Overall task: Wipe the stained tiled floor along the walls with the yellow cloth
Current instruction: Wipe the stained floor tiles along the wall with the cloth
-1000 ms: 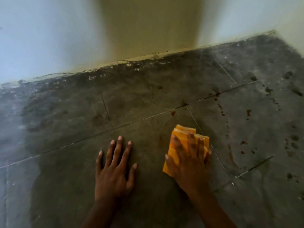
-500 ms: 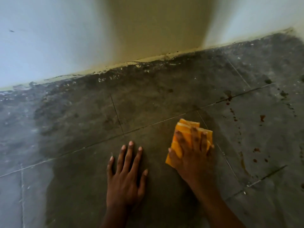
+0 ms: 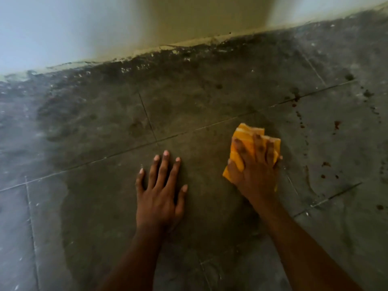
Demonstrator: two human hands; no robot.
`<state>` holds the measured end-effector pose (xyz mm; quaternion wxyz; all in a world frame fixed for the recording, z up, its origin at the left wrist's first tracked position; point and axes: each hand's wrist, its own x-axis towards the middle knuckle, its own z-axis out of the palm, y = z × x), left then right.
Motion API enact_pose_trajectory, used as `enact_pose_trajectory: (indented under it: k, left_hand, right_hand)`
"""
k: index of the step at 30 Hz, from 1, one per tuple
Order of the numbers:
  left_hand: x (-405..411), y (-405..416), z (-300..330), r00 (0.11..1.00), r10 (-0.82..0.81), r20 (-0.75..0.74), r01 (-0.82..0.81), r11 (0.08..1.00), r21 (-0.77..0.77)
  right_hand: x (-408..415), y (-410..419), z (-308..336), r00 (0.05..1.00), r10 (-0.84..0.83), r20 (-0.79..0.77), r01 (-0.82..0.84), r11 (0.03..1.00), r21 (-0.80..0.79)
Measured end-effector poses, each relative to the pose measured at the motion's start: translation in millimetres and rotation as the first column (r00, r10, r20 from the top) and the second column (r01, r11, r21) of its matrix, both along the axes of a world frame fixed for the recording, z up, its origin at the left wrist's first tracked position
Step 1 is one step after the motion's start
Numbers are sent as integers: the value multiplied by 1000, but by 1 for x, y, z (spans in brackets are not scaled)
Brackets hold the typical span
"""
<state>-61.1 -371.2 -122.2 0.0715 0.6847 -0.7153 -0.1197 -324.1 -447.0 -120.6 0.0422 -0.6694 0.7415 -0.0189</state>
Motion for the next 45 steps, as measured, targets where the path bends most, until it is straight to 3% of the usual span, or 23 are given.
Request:
enact_pose_trajectory:
  k: [3, 5, 8, 11, 15, 18, 21, 24, 26, 28, 30, 32, 34, 37, 39, 40, 42, 45]
  left_hand:
    - [0, -1, -2, 1000, -14, -6, 14, 1000, -13]
    - [0, 0, -2, 1000, 7, -27, -8, 1000, -26]
    - [2, 4, 3, 998, -10, -55, 9, 1000, -23]
    - [21, -21, 11, 986, -20, -163, 13, 999, -45]
    - [58, -88, 14, 998, -46, -43, 42, 993, -106]
    - [59, -103, 4, 999, 31, -29, -33, 996, -84]
    - [57, -100, 1, 999, 37, -34, -40, 995, -89]
    - [57, -101, 4, 997, 54, -47, -57, 995, -81]
    - [57, -101, 3, 997, 60, -53, -63, 995, -74]
    - [57, -104, 1, 997, 70, -27, -71, 995, -68]
    - [54, -106, 1, 997, 74, -13, -75, 995, -62]
    - [57, -106, 4, 998, 69, -13, -70, 996, -49]
    - [58, -106, 5, 998, 65, -21, -65, 997, -32]
    - [60, -106, 4, 998, 63, -9, -63, 998, -27]
    - [60, -107, 1, 998, 60, -1, -60, 997, -39]
    - [59, -106, 0, 998, 65, 0, -65, 997, -52]
    - [57, -105, -2, 997, 77, 6, -77, 995, -67]
    - [57, -105, 2, 997, 77, -7, -77, 995, -58]
  right_hand:
    - [28, -33, -1, 964, -254, 84, 256, 967, -13]
    - [40, -23, 1, 985, -156, 66, 160, 986, -49]
    - [24, 23, 0, 980, 190, -51, -191, 981, -24]
    - [10, 33, 1, 979, 203, -15, -204, 979, -20]
    - [17, 27, -7, 987, 160, 22, -158, 985, -72]
    - [21, 23, -7, 997, 71, 34, -68, 994, -80]
    - [36, 5, -8, 989, -137, 48, 140, 989, -51]
    - [60, -63, -5, 939, -311, 145, 326, 940, -95]
    - [84, -111, -3, 926, -320, 198, 345, 933, -102]
    - [103, -140, -3, 963, -210, 169, 227, 970, -87]
    - [100, -137, -3, 998, 32, 62, -24, 993, -116]
    - [78, -117, 2, 951, 307, -27, -308, 949, -68]
    - [48, -107, 5, 925, 380, -16, -381, 925, -15]
    - [43, -138, 4, 998, 20, 63, -17, 999, -42]
    - [79, -173, 0, 941, -307, 143, 314, 949, -25]
    - [104, -187, 3, 909, -372, 188, 379, 925, -1]
    - [146, -198, 6, 938, -275, 212, 285, 958, -20]
    - [144, -169, 8, 989, 133, 72, -129, 990, -63]
